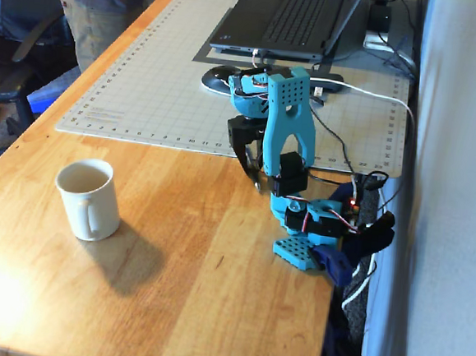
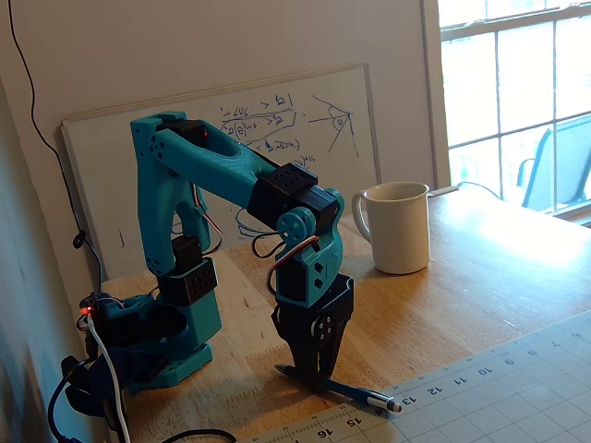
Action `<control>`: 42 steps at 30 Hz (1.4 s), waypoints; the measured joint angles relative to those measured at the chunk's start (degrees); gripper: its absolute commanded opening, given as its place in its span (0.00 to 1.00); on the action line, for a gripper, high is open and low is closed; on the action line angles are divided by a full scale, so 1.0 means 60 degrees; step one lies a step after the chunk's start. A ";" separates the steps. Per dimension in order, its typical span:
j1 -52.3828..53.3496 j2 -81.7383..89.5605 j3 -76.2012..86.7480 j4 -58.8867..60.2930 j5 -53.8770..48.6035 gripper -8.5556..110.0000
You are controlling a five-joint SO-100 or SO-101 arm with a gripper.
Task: Grasp a pen and put it in a mug.
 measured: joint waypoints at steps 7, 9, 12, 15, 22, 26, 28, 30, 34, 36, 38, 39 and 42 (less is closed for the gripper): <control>-0.0718 0.0703 0.0000 0.0000 0.0000 0.10; -0.1040 0.1406 0.0000 0.0000 0.0000 0.10; -0.1597 0.2666 0.0000 0.0044 0.0000 0.10; -0.2314 0.3940 0.0000 -0.0015 0.0000 0.10; -0.4277 0.6357 0.0000 -0.1157 0.0000 0.10; -0.5186 0.7397 0.0000 -0.2329 0.0000 0.10; -0.5728 0.7705 0.0000 -0.3105 0.0000 0.10; -0.6299 0.7852 0.0000 -0.4014 0.0000 0.10; -0.7559 0.7881 0.0015 -0.5757 0.0000 0.10; -0.8159 0.7881 0.0015 -0.6343 0.0000 0.10; -0.8716 0.7793 0.0015 -0.6753 0.0000 0.10; -0.8979 0.7676 0.0015 -0.6885 0.0000 0.10; -0.9697 0.7134 0.0015 -0.7090 0.0000 0.10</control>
